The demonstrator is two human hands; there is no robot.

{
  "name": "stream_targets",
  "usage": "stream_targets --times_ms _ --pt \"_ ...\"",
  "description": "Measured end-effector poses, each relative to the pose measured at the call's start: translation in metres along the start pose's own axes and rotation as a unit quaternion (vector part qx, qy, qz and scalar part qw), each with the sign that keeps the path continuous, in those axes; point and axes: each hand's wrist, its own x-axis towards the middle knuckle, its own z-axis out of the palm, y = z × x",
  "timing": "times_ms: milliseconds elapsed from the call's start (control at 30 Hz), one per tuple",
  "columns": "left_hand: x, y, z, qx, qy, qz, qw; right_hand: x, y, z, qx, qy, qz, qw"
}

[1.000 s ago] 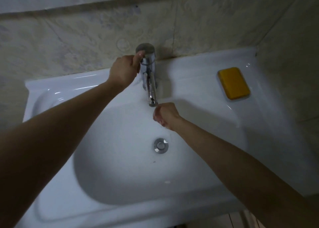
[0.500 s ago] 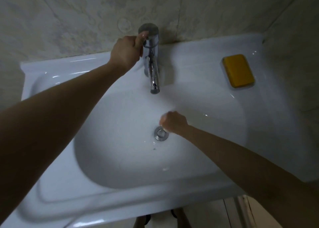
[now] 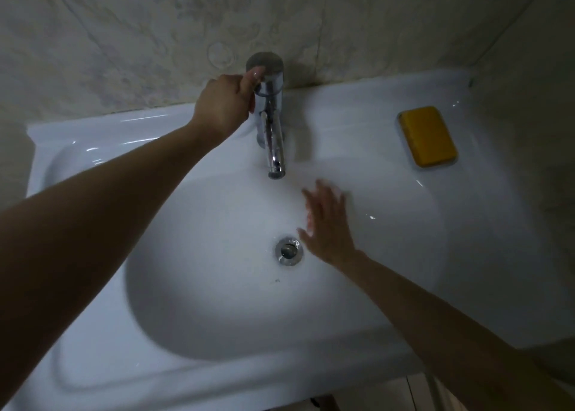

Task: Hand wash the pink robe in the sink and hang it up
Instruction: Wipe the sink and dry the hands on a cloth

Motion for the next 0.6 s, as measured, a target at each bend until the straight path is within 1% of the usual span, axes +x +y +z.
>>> stream_targets --times_ms 67,100,133,200,233,267,300,367,400,433,467,500,567,600 --pt "0.001 0.000 0.000 -0.014 -0.006 0.006 1.000 0.011 0.041 0.006 -0.089 0.029 -0.005 0.996" --pt "0.001 0.000 0.000 -0.015 -0.006 0.007 1.000 0.012 0.053 0.013 -0.109 0.042 -0.004 0.993" --pt "0.002 -0.001 0.001 -0.016 -0.006 0.008 1.000 0.014 0.056 0.019 -0.104 0.064 0.004 0.993" --pt "0.003 -0.005 0.003 -0.013 0.003 0.015 1.000 0.022 0.042 0.036 -0.037 0.094 0.039 0.994" --pt "0.003 -0.007 0.004 -0.011 0.006 0.019 1.000 0.027 0.032 0.047 -0.020 0.123 0.048 0.991" --pt "0.004 -0.008 0.004 -0.015 0.006 0.021 1.000 0.032 0.023 0.058 -0.019 0.150 0.039 0.988" --pt "0.004 -0.009 0.004 -0.024 0.005 0.020 1.000 0.037 0.016 0.070 -0.028 0.169 0.009 0.985" --pt "0.003 -0.010 0.004 -0.036 0.008 0.021 0.999 0.042 0.009 0.078 -0.081 0.176 -0.105 0.975" --pt "0.003 -0.010 0.003 -0.041 0.011 0.018 0.999 0.045 0.017 0.076 -0.120 0.165 -0.177 0.963" --pt "0.002 -0.011 0.003 -0.047 0.012 0.015 0.999 0.048 0.031 0.068 -0.165 0.138 -0.228 0.950" --pt "0.001 -0.011 0.003 -0.051 0.012 0.012 0.999 0.051 0.048 0.052 -0.234 0.102 -0.244 0.936" --pt "0.001 -0.010 0.003 -0.052 0.012 0.008 0.999 0.052 0.067 0.035 -0.298 0.085 -0.245 0.919" --pt "0.000 -0.009 0.002 -0.055 0.015 -0.001 0.998 0.044 0.117 0.003 -0.361 0.065 -0.231 0.901" --pt "0.000 -0.008 0.001 -0.058 0.016 -0.005 0.998 0.035 0.137 -0.010 -0.372 0.067 -0.209 0.902"
